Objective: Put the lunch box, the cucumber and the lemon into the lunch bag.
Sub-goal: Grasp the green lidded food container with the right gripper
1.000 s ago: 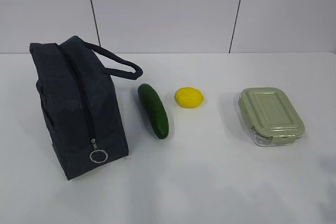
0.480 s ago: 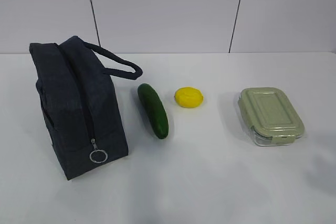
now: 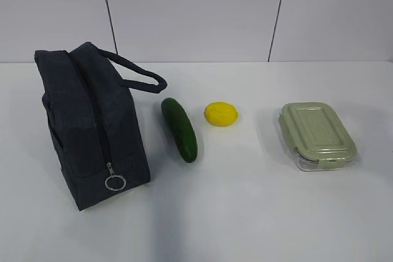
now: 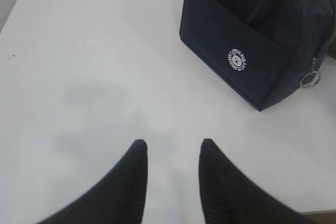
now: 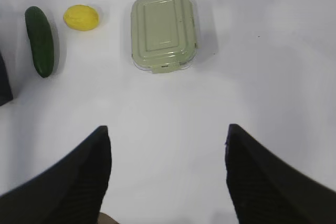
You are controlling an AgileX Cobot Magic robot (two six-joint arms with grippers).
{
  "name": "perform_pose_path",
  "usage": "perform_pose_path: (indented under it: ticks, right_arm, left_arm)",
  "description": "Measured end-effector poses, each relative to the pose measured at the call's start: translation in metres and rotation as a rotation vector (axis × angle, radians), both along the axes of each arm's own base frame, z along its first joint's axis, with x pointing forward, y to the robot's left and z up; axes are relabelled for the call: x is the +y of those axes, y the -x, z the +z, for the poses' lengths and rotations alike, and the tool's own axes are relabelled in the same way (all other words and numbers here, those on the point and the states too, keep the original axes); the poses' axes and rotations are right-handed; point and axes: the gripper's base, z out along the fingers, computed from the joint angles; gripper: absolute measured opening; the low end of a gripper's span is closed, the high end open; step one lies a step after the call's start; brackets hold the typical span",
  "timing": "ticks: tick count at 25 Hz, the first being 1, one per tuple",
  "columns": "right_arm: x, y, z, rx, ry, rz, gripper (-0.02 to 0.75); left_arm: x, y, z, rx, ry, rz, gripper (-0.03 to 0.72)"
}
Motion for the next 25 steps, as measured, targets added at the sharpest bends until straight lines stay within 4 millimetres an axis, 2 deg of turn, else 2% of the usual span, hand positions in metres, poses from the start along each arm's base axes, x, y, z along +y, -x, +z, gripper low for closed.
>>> perform_pose_path:
  ticks: [7, 11, 19, 20, 25]
  right_arm:
    - [-0.001, -0.059, 0.016, 0.045, -0.017, 0.042, 0.515]
    - [-0.001, -0.093, 0.011, 0.097, -0.007, 0.094, 0.515]
    - [0.005, -0.161, -0.028, 0.179, -0.064, 0.234, 0.515]
    - [0.005, -0.167, -0.034, 0.188, -0.063, 0.247, 0.515]
    - [-0.002, -0.188, -0.053, 0.194, -0.099, 0.278, 0.515]
  left_arm:
    - [0.000, 0.000, 0.000, 0.000, 0.000, 0.000, 0.242]
    - [0.000, 0.000, 0.000, 0.000, 0.000, 0.000, 0.242]
    - [0.000, 0.000, 0.000, 0.000, 0.000, 0.000, 0.242]
    - [0.000, 0.000, 0.000, 0.000, 0.000, 0.000, 0.261]
    - [0.000, 0.000, 0.000, 0.000, 0.000, 0.000, 0.245]
